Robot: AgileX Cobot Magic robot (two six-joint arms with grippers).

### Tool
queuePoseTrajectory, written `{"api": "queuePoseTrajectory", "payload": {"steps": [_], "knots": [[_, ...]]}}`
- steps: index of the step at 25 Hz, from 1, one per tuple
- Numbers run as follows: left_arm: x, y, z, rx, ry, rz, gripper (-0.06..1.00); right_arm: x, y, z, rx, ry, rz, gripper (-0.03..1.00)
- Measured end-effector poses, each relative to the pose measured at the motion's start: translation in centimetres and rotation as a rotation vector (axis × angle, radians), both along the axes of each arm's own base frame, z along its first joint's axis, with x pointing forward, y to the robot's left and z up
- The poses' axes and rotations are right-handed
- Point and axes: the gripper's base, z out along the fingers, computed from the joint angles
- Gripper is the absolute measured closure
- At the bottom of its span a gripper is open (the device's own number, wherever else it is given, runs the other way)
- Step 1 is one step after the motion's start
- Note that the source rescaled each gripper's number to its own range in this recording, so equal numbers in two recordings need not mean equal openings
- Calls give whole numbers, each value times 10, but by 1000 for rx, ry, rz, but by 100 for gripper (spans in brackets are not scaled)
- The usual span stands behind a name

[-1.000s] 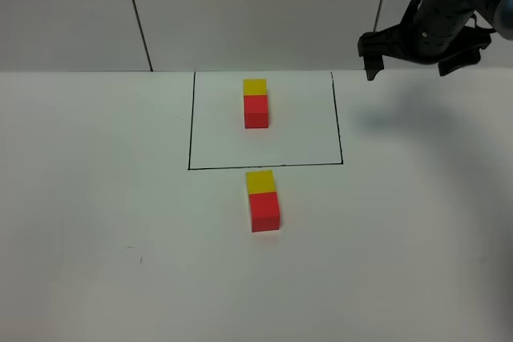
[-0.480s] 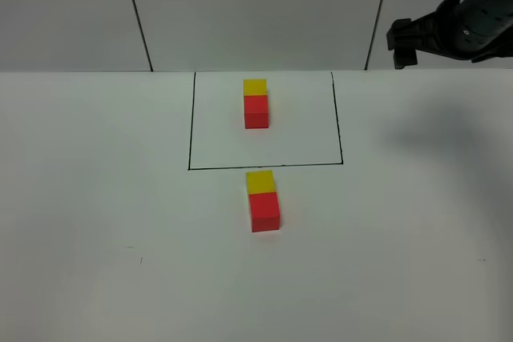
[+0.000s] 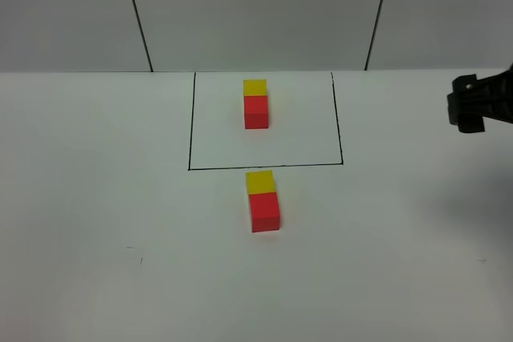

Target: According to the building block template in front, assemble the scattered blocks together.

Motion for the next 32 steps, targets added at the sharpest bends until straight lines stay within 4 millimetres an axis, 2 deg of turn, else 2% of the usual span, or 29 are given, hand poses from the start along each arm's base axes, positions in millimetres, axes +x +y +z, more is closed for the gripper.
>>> {"api": "queuePoseTrajectory", "payload": {"steps": [12,18,25,32], "knots": [[0,0,0,0,0,0,92,-129,-27,10,52,-164,-49,10],[0,0,0,0,0,0,92,-183,-39,2,65,-219,-61,10],[0,0,0,0,0,0,92,-237,-50,-11,86,-297,-77,10],[0,0,0,0,0,0,92,-272,-57,-13,112,-382,-84,10]]}}
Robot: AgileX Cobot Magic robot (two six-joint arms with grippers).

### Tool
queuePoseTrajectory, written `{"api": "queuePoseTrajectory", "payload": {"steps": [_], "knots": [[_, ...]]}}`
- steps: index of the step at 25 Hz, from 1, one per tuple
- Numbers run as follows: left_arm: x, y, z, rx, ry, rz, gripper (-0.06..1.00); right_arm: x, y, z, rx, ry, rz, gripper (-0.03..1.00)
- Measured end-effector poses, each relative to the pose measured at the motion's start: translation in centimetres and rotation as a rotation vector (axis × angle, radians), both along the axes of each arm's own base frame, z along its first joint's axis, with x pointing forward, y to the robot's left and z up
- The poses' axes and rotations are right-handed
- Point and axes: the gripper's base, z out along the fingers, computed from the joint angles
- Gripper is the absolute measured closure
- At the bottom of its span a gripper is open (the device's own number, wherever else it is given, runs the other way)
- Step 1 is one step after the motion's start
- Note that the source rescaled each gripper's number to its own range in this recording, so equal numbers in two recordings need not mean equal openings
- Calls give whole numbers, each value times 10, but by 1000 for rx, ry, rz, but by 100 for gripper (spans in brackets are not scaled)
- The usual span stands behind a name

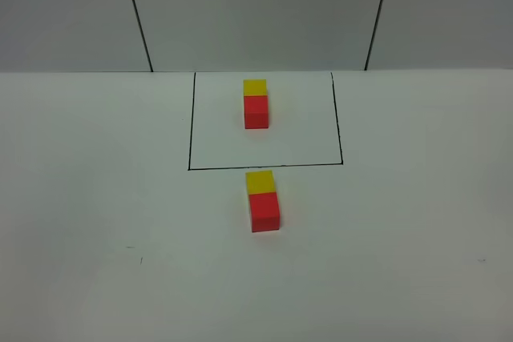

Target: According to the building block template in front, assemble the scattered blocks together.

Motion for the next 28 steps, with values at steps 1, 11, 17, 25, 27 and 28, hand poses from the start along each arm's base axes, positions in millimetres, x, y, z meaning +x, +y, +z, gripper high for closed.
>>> {"api": "queuePoseTrajectory", "payload": {"steps": [1,11,17,25,27,28], "knots": [[0,0,0,0,0,0,92,-4,-1,0,1,-8,1,10],[0,0,0,0,0,0,92,-27,-1,-12,0,-95,61,12],[0,0,0,0,0,0,92,-19,5,-25,34,-67,90,21],[0,0,0,0,0,0,92,-18,2,-34,-4,-9,76,31],[0,0,0,0,0,0,92,-18,2,-34,-9,-9,76,32],[0,0,0,0,0,0,92,-18,2,-34,-10,-9,76,32]]}}
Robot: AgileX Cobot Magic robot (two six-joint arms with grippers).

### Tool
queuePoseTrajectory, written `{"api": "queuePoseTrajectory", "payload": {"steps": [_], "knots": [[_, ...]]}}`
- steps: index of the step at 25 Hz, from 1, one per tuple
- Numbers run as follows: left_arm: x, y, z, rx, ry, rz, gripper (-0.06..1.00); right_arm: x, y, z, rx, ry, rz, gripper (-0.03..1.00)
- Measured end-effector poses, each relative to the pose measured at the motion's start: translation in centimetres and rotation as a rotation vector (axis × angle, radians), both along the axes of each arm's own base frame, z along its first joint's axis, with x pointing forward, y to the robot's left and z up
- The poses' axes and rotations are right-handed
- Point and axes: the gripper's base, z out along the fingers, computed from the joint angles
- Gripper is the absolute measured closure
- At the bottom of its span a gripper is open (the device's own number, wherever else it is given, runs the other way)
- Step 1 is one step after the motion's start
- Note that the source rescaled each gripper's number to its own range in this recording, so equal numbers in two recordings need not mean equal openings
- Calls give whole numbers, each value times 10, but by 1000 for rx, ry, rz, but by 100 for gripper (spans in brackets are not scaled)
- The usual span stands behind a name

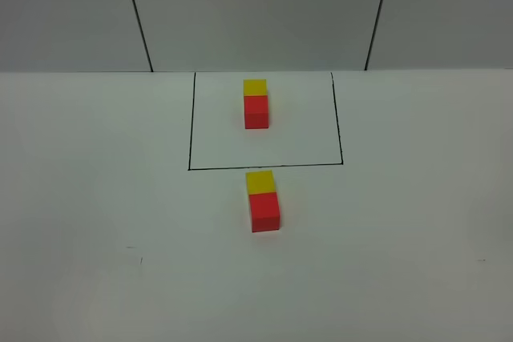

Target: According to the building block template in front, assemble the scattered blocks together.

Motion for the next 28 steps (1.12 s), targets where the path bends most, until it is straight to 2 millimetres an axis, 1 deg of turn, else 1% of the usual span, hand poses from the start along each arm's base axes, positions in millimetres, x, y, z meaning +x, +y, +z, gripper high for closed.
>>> {"api": "queuePoseTrajectory", "payload": {"steps": [9,13,22,28], "knots": [[0,0,0,0,0,0,92,0,0,0,-1,0,-6,32],[0,0,0,0,0,0,92,0,-2,0,0,3,-71,32],[0,0,0,0,0,0,92,-1,-2,0,4,5,-143,32],[0,0,0,0,0,0,92,-2,-4,0,11,6,-222,32]]}}
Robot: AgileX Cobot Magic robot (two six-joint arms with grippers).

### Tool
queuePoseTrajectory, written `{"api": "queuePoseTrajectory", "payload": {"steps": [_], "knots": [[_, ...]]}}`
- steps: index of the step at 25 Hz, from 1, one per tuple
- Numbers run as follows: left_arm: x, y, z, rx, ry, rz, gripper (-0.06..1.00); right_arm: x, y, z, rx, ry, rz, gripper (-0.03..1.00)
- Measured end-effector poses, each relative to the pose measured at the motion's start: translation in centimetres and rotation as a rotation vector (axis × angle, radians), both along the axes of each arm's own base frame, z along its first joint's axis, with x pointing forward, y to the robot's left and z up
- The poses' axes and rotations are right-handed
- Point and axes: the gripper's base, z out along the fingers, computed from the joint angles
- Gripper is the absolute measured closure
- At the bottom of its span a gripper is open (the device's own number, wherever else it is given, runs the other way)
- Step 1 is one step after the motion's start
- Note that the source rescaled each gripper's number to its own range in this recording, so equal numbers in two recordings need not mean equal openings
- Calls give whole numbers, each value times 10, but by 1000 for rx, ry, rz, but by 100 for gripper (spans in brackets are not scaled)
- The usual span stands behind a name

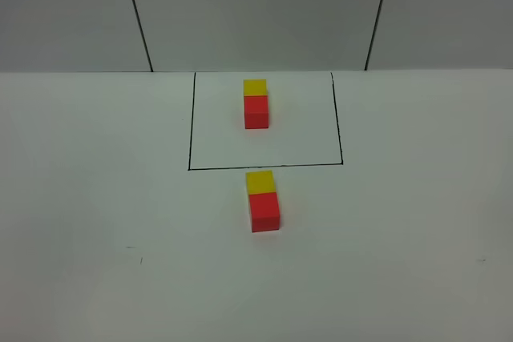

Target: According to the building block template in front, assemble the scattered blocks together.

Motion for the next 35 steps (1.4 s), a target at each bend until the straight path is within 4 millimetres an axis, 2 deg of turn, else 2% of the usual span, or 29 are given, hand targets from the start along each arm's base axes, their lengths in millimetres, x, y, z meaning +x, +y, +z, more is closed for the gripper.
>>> {"api": "queuePoseTrajectory", "payload": {"steps": [26,35], "knots": [[0,0,0,0,0,0,92,0,0,0,8,1,-30,32],[0,0,0,0,0,0,92,0,3,0,-57,8,50,32]]}}
